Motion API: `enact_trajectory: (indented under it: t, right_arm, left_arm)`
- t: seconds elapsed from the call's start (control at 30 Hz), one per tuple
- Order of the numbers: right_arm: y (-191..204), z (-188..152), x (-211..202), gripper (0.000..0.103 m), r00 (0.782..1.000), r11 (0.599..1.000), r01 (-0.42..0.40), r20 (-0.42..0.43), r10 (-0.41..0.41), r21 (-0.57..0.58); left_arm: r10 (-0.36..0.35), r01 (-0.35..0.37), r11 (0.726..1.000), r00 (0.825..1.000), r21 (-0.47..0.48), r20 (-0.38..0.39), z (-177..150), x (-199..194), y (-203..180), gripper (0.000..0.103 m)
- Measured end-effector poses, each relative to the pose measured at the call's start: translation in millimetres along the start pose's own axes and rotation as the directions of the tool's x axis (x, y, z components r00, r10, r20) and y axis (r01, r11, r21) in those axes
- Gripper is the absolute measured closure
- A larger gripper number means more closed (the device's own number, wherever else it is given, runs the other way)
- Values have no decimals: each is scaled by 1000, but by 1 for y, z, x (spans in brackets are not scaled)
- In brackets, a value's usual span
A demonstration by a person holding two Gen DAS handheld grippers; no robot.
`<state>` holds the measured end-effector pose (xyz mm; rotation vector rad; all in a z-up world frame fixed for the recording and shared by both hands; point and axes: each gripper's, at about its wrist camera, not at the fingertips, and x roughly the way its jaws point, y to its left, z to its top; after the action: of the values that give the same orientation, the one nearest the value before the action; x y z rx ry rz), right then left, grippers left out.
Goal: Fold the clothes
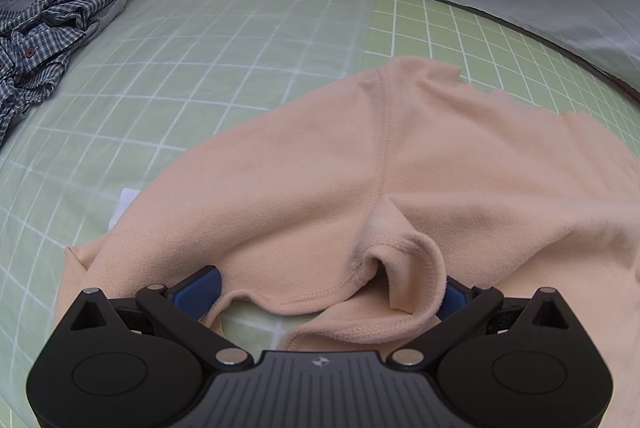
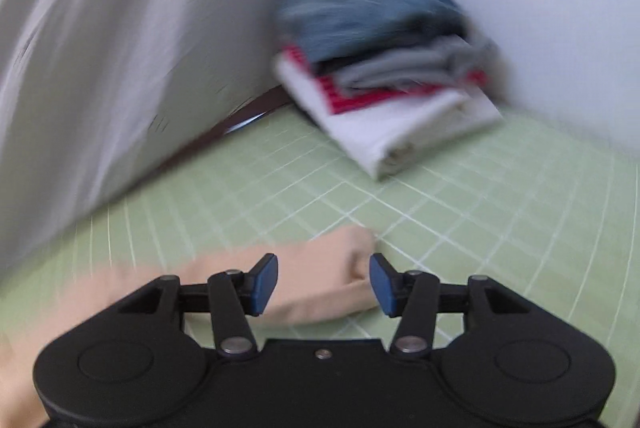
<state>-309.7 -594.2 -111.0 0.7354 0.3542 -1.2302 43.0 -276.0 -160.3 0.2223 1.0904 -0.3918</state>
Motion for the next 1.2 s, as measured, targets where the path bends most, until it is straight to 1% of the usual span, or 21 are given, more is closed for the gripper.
enact_trajectory:
  t: [0.03, 0.07, 0.27, 0.3, 0.4, 0.43, 0.5, 0.57, 0.63, 0.7, 0.8, 0.83, 0.87, 0.9, 0.93, 0.97, 1.0, 1.03, 1.07, 1.1, 1.2]
  right_arm:
    - [-13, 3, 9, 51, 1000, 996, -2, -24, 4, 84]
    - [-22, 5, 19, 50, 999, 992, 1, -50, 5, 123]
    - [-24, 6, 65, 53, 985, 998, 8, -174, 2, 57]
    - [-23, 6, 67, 57, 985, 999, 5, -175, 4, 51]
    - [-17, 6, 71, 85, 985, 1000, -6, -171, 10, 27]
    - [-12, 9, 68, 92, 990, 1000, -9, -143, 9, -5]
    - [2, 21, 59, 92, 998, 994, 10, -58, -17, -108]
    - [22, 33, 45, 93, 998, 973, 51, 31, -45, -227]
    - [46, 41, 28, 93, 990, 933, 80, 135, -35, -351]
    - [72, 37, 13, 93, 976, 868, 104, 216, 4, -485]
    - [101, 14, 13, 92, 982, 761, 50, 169, 79, -646]
    - [107, 2, 21, 88, 993, 737, -13, 81, 92, -676]
    - [110, -10, 33, 85, 994, 721, -97, -38, 98, -686]
    - [111, -23, 44, 85, 983, 718, -178, -148, 105, -672]
    - [110, -35, 52, 85, 962, 725, -253, -247, 117, -640]
    - [107, -43, 56, 85, 943, 744, -298, -305, 132, -599]
    - [104, -48, 55, 85, 933, 768, -317, -328, 148, -557]
    - [100, -49, 51, 79, 928, 792, -325, -334, 164, -516]
    - [95, -48, 46, 71, 929, 816, -324, -323, 179, -480]
    - [90, -44, 41, 68, 935, 838, -314, -299, 191, -446]
    - [75, -24, 28, 67, 959, 899, -265, -194, 207, -349]
  left_arm:
    - [1, -1, 1000, 1000, -1, 2, 0, 0, 0, 0]
    - [2, -2, 1000, 1000, -2, 4, -1, 0, -1, 0]
    - [1, -1, 1000, 1000, -2, 4, -2, 0, -1, 0]
    - [2, -2, 1000, 1000, -3, 4, -2, 0, 0, 0]
    - [2, -2, 1000, 1000, -2, 3, -1, 0, 0, 0]
    - [2, -2, 1000, 1000, -2, 2, -1, 0, 0, 0]
    - [2, -2, 1000, 1000, -1, 1, -1, 0, 0, 0]
    - [1, -1, 1000, 1000, -1, 0, -1, 1, 0, 0]
    - [0, 0, 1000, 1000, 0, 0, 0, 1, 1, 0]
    - [1, -1, 1000, 1000, -1, 3, -1, 1, 0, 0]
    - [3, -3, 1000, 1000, -4, 7, -1, 1, 0, 0]
    - [4, -4, 1000, 1000, -4, 7, -2, 1, 0, 0]
    - [4, -4, 1000, 1000, -4, 8, -2, 1, -1, 0]
    - [3, -3, 1000, 1000, -3, 8, -2, 1, -1, 0]
    - [1, -1, 1000, 1000, -2, 8, -2, 1, 0, 0]
    - [-1, 1, 1000, 1000, 0, 7, -2, 1, 0, 0]
    - [-2, 2, 1000, 1000, 2, 6, -2, 1, 0, 0]
    - [-2, 2, 1000, 1000, 3, 7, -2, 0, 0, 0]
    - [-2, 2, 1000, 1000, 3, 8, -2, 0, 0, 0]
    - [0, 0, 1000, 1000, 2, 9, -2, 0, 0, 0]
    - [4, -4, 1000, 1000, -1, 9, -2, 0, -1, 0]
